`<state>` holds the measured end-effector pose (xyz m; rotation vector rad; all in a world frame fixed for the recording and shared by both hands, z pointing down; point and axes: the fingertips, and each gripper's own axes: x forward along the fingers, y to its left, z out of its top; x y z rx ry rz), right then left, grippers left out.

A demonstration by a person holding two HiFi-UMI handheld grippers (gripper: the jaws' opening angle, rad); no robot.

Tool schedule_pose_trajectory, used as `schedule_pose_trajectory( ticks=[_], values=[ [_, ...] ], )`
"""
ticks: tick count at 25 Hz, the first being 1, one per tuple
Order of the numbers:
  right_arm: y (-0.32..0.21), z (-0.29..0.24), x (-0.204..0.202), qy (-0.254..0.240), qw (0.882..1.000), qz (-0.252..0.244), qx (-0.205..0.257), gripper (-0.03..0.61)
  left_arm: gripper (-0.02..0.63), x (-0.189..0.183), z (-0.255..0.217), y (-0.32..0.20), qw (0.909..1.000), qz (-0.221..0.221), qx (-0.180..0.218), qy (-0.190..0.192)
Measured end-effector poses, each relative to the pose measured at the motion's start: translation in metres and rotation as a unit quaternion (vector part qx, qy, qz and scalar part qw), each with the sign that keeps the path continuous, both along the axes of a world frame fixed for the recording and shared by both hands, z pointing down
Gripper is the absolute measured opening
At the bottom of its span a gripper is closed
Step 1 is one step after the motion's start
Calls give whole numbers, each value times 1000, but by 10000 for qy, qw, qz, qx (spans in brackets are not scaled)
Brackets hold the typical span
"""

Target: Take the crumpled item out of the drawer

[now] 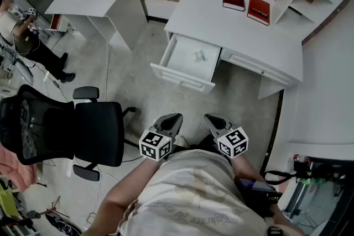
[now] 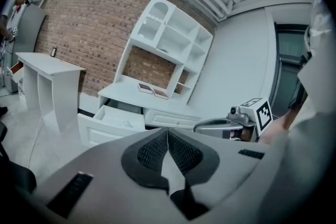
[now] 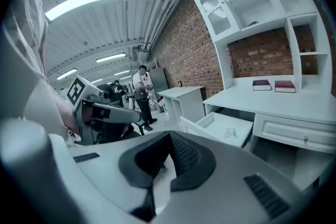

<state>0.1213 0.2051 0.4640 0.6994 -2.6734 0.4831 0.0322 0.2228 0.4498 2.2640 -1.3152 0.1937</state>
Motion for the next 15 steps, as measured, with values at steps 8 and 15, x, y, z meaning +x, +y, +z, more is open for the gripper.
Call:
schedule_pose_trajectory(
  ticks=[8,15],
  values=[
    [23,-4,17,-99,9998,96,-136,23,23,15,4,17,9996,227,-175,-37],
    [26,-3,27,34,9999,142,-93,23,23,30,2,16,9990,423,-131,-29]
  ],
)
